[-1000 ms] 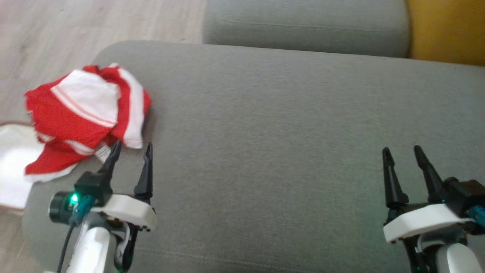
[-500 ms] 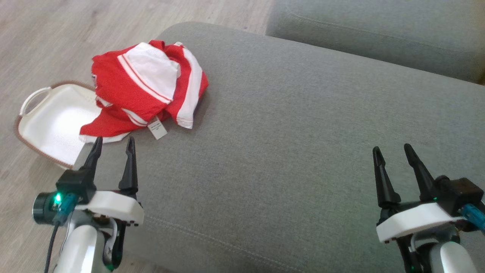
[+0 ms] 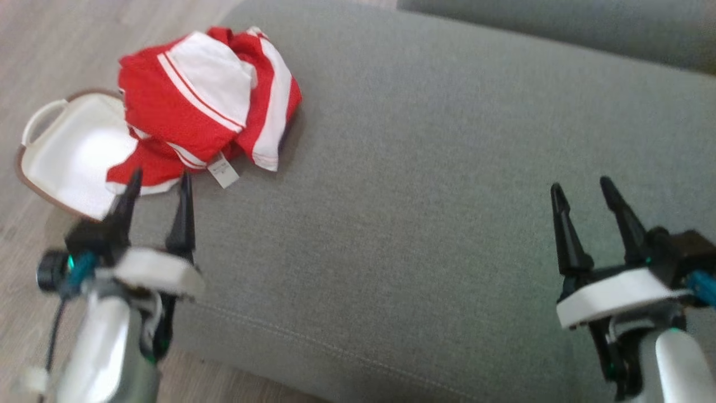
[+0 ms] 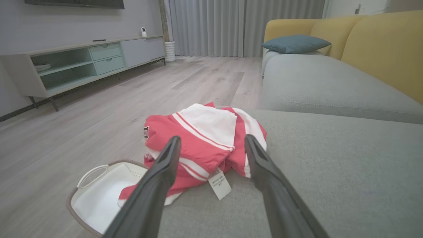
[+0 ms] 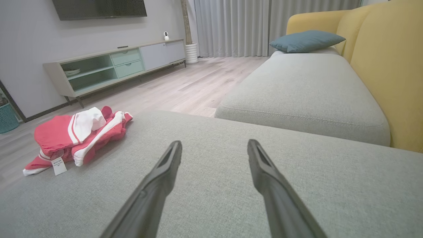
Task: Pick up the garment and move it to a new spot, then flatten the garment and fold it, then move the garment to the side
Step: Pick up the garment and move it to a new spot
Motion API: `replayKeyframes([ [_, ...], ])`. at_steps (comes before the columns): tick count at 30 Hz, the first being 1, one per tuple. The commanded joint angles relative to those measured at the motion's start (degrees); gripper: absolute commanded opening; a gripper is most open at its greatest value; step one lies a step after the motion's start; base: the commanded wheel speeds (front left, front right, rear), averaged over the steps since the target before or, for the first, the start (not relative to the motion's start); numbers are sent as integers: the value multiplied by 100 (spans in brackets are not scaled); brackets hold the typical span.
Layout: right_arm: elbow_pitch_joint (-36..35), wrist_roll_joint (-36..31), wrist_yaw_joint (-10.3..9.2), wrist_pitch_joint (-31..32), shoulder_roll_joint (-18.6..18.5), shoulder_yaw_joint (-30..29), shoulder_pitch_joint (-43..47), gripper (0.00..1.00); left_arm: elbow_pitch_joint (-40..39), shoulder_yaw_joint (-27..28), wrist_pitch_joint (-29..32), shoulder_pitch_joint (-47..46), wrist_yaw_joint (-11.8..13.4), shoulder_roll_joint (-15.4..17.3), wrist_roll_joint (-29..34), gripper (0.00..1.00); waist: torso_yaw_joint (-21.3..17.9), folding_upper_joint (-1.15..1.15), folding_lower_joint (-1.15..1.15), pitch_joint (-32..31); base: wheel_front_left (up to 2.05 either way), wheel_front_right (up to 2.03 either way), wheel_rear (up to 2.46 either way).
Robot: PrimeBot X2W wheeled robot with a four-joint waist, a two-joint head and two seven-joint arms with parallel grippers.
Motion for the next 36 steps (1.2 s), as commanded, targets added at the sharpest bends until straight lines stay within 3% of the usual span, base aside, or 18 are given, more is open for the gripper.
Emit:
replayKeyframes([
  [1,-340,-104,-4,105,-58,117,-366,100,-28,270,18,-672,-87,226,-90,100,-108,0,0,507,0,0,0],
  [10,-919,-347,-4,578,-277,49,-812,100,1695,74,647,-2405,-550,595,-459,100,-347,0,0,1704,0,0,0],
  [18,-1081,-355,-4,715,-339,110,-984,100,3436,-336,1383,-3577,-634,843,-856,100,-492,0,0,2105,0,0,0],
  [23,-1089,-339,-4,734,-333,120,-1011,100,3961,-654,1874,-3867,-636,936,-1163,100,-523,0,0,2143,0,0,0],
  [24,-1091,-336,-4,733,-330,123,-1019,100,4058,-733,2001,-3908,-636,948,-1243,96,-532,0,0,2148,0,0,0],
  [25,-1089,-328,-4,731,-325,123,-1026,100,4129,-813,2116,-3931,-637,949,-1331,40,-537,0,0,2148,0,0,0],
  [26,-1086,-323,-4,728,-322,121,-1032,100,4179,-879,2175,-3953,-637,966,-1408,0,-541,0,0,2146,0,0,0],
  [30,-1056,-300,-4,688,-289,83,-1031,100,4278,-1025,1860,-4000,-637,1112,-1541,0,-545,0,0,2063,0,0,0],
  [36,-968,-249,-4,557,-224,1,-921,100,4168,-873,458,-4015,-576,1236,-1590,0,-524,0,0,1651,0,0,0],
])
